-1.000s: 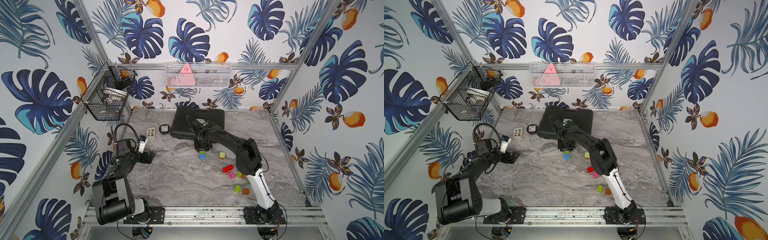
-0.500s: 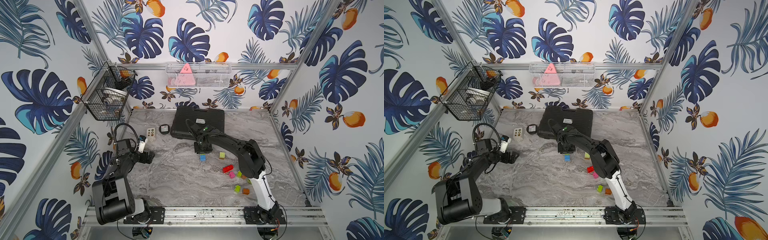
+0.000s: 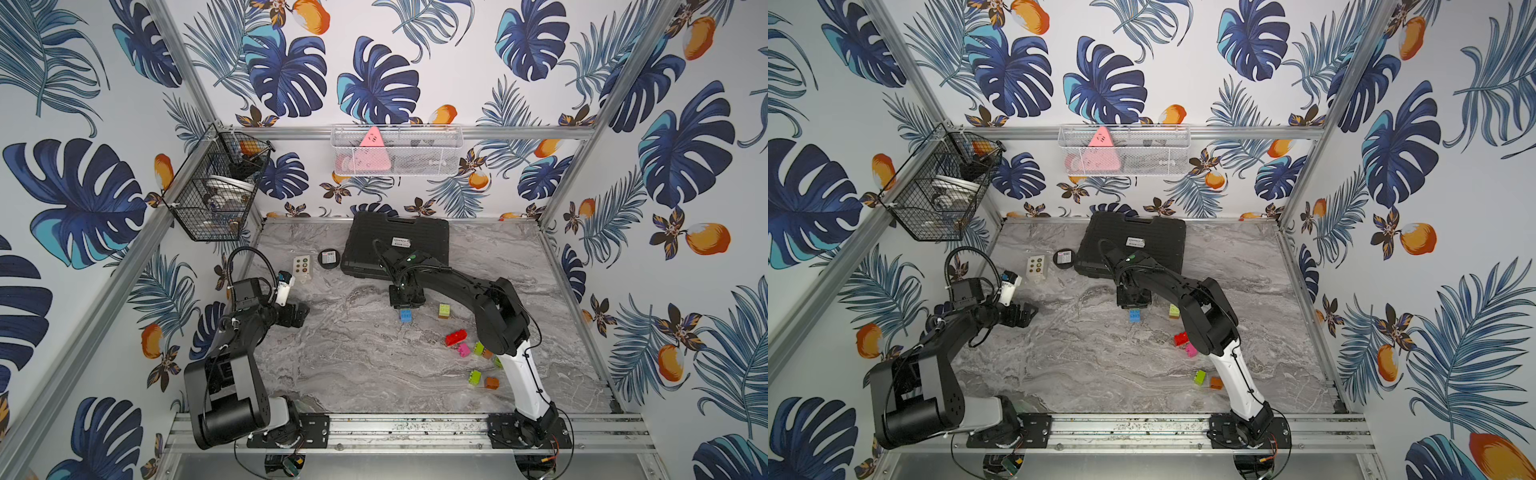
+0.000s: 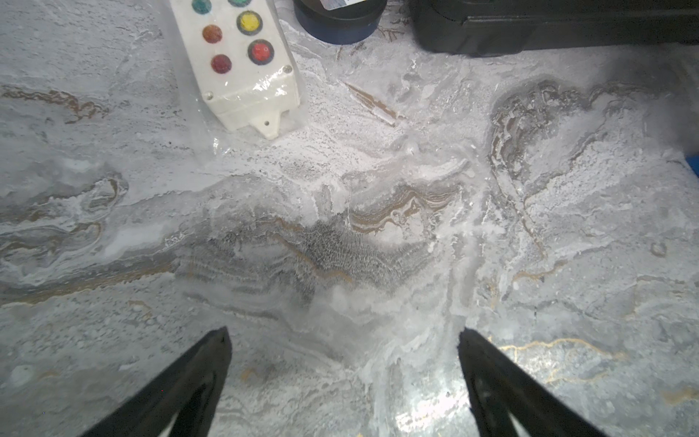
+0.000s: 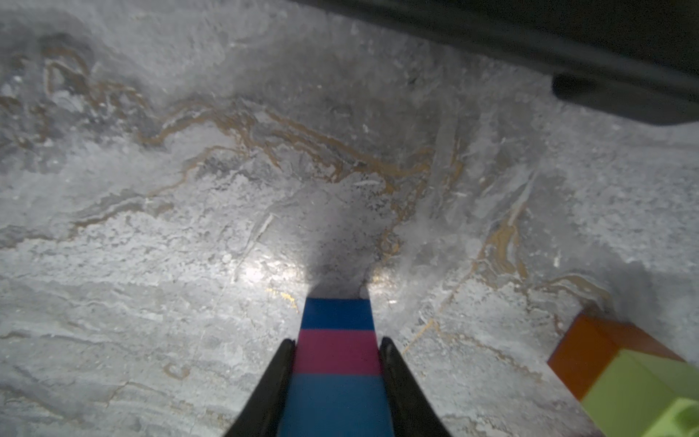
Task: Assemble the letter h with lego
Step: Assemble the lego brick with the lego brick.
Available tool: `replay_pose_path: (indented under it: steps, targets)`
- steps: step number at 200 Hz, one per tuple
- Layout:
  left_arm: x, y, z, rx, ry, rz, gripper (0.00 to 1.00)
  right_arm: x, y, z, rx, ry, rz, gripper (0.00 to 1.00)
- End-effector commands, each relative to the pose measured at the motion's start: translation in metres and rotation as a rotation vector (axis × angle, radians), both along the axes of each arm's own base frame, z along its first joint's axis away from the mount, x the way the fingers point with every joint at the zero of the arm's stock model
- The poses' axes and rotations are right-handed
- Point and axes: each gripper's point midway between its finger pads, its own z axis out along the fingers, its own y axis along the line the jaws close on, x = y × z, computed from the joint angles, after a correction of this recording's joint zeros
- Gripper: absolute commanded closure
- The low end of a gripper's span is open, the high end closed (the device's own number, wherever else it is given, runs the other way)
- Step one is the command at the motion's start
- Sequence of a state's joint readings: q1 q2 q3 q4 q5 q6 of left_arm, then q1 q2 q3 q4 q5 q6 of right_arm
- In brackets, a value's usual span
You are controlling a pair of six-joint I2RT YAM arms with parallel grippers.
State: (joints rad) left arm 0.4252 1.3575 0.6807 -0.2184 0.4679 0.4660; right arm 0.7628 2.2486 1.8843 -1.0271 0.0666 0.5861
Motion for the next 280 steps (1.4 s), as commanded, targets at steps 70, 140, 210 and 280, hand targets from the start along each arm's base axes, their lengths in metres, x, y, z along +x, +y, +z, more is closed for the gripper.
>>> replay_pose_path:
  steps: [70,140,210,280]
  targets:
    - [0.001,-0.001,0.004,-0.015,-0.008,-0.001,0.01,0.026,-0.081,0.083,-0.018,-0.091,-0.077,0.80]
    - [0.001,-0.001,0.004,-0.017,-0.011,-0.005,0.01,0.066,-0.153,0.081,-0.010,-0.131,-0.206,0.80]
    - [0.001,0.000,0.003,-0.017,-0.005,-0.002,0.01,0.070,-0.154,0.042,-0.050,-0.069,-0.216,0.80]
    - [0.002,0.000,0.000,-0.019,0.006,-0.008,0.01,0.074,-0.145,0.019,-0.025,-0.046,-0.213,0.81]
